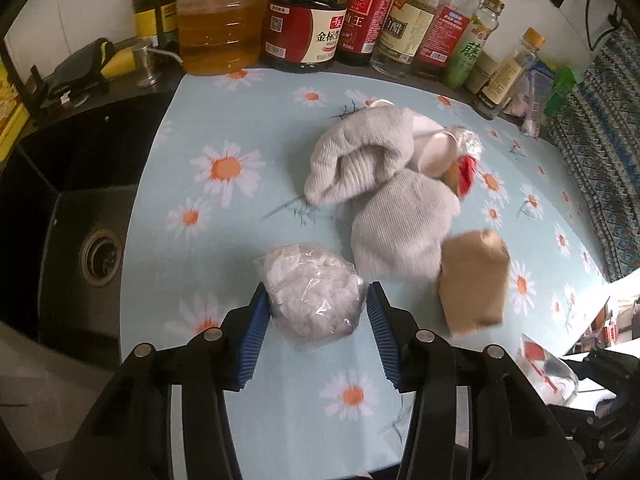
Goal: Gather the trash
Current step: 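Grasp the white plastic bag with the left gripper while the right grasps the clear cup, then lower both items over the black bin and open both grippers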
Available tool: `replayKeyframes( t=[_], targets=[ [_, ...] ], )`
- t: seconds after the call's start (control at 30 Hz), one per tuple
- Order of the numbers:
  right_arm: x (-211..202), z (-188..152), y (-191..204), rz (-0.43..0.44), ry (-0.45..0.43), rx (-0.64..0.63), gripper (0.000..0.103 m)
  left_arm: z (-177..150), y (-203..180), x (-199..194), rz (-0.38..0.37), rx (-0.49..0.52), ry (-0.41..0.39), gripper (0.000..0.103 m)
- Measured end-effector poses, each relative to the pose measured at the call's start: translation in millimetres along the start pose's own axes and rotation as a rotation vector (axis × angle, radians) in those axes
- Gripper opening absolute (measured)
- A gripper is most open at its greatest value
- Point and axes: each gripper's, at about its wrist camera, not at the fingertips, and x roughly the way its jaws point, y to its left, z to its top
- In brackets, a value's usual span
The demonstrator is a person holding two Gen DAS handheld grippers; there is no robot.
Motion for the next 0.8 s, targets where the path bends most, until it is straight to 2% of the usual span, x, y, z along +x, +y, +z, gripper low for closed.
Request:
replayKeyframes(
  t=[0.53, 0.7, 0.8],
  targets=[
    [14, -30, 49, 0.028, 0.029, -0.072, 0.058, -83, -3, -47, -0.046, -0.009, 0.006, 0.047],
    [23, -44, 64, 0.040, 0.052, -0.096, 0.058, -110, 2, -52, -0.101, -0.047, 0.039, 0.047],
    [29, -54, 70, 0.046, 0.071, -0.105, 0.058, -127, 1, -53, -0.095, -0.046, 0.053, 0.047]
  ],
)
